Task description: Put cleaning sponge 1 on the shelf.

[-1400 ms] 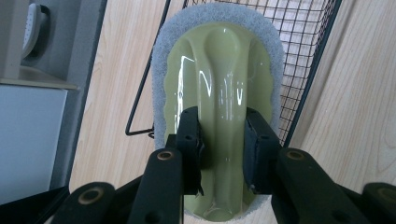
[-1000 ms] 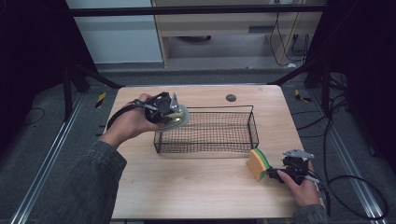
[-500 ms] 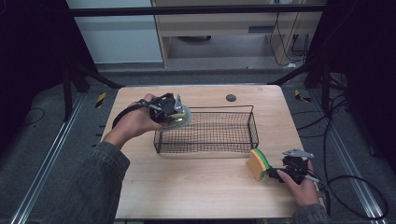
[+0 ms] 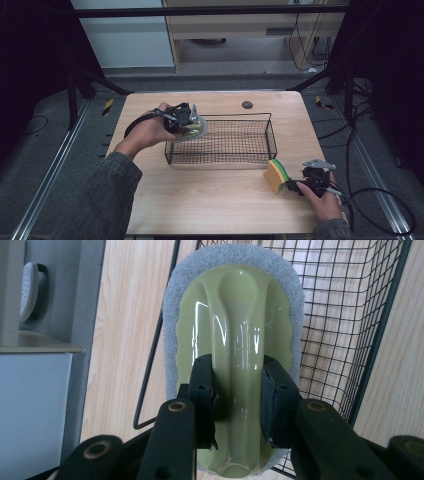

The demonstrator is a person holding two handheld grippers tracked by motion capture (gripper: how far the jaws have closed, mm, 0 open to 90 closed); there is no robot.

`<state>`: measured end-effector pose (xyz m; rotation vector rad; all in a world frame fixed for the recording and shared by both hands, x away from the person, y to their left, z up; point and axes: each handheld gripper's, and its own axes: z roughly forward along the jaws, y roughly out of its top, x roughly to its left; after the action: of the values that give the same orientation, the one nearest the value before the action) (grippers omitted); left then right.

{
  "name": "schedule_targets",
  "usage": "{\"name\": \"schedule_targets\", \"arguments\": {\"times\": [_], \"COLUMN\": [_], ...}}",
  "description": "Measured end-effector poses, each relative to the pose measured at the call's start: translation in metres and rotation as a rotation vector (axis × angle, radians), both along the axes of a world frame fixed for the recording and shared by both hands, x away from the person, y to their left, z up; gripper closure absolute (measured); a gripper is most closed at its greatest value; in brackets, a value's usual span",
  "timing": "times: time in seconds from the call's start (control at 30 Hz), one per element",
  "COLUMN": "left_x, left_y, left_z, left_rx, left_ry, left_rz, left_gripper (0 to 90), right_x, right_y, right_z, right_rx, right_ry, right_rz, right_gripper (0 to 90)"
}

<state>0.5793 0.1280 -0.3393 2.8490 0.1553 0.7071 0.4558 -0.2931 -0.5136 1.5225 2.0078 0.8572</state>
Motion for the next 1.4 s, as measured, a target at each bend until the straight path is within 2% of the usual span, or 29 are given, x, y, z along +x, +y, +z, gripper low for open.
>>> {"name": "schedule_targets", "arguments": {"times": [0.3,0.6,0.73,0.97,1.4], "left_x": [0.005,0.007,0.010,0.011,0.016], "left_y": [0.002,-0.003,-0.002,0.000,-0.001], "left_z": [-0.017,-0.028,-0.033,-0.042,-0.059], "left_rx": [0.009,0.004,0.008,-0.011,-0.004], "left_ry": [0.035,0.043,0.053,0.078,0.101], "left_rz": [0.012,-0.006,0.005,0.021,0.033], "left_gripper": [70.8,70.7,70.7,70.7,70.7], "right_x": [0.000,0.000,0.000,0.000,0.000], "right_y": [0.000,0.000,0.000,0.000,0.000], "right_z": [0.000,0.000,0.000,0.000,0.000], "right_rx": [0.001,0.005,0.004,0.004,0.004], "right_ry": [0.000,0.002,0.002,0.002,0.000], "right_rz": [-0.001,-0.001,-0.001,-0.001,0.000], "right_gripper": [0.5,0.5,0.5,0.5,0.5]}}
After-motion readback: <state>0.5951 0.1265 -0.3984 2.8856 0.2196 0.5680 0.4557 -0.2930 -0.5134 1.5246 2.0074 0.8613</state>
